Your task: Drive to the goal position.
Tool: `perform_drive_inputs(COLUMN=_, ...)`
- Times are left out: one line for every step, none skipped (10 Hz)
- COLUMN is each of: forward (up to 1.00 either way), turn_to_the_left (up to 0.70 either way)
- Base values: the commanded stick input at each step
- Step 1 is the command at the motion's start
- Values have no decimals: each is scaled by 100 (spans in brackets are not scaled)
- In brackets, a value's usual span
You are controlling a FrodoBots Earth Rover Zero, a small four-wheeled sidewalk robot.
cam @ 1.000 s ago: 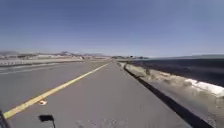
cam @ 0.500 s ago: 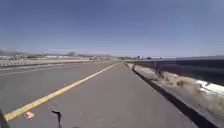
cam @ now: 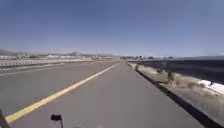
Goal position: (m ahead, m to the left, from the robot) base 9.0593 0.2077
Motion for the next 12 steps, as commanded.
perform_drive_inputs(forward=85, turn_to_the_left=0)
perform_drive_inputs(forward=85, turn_to_the_left=0)
perform_drive_inputs(forward=85, turn_to_the_left=0)
perform_drive_inputs(forward=85, turn_to_the_left=0)
perform_drive_inputs(forward=85, turn_to_the_left=0)
perform_drive_inputs(forward=85, turn_to_the_left=0)
perform_drive_inputs(forward=85, turn_to_the_left=0)
perform_drive_inputs(forward=85, turn_to_the_left=0)
perform_drive_inputs(forward=85, turn_to_the_left=0)
perform_drive_inputs(forward=85, turn_to_the_left=0)
perform_drive_inputs(forward=85, turn_to_the_left=0)
perform_drive_inputs(forward=85, turn_to_the_left=0)
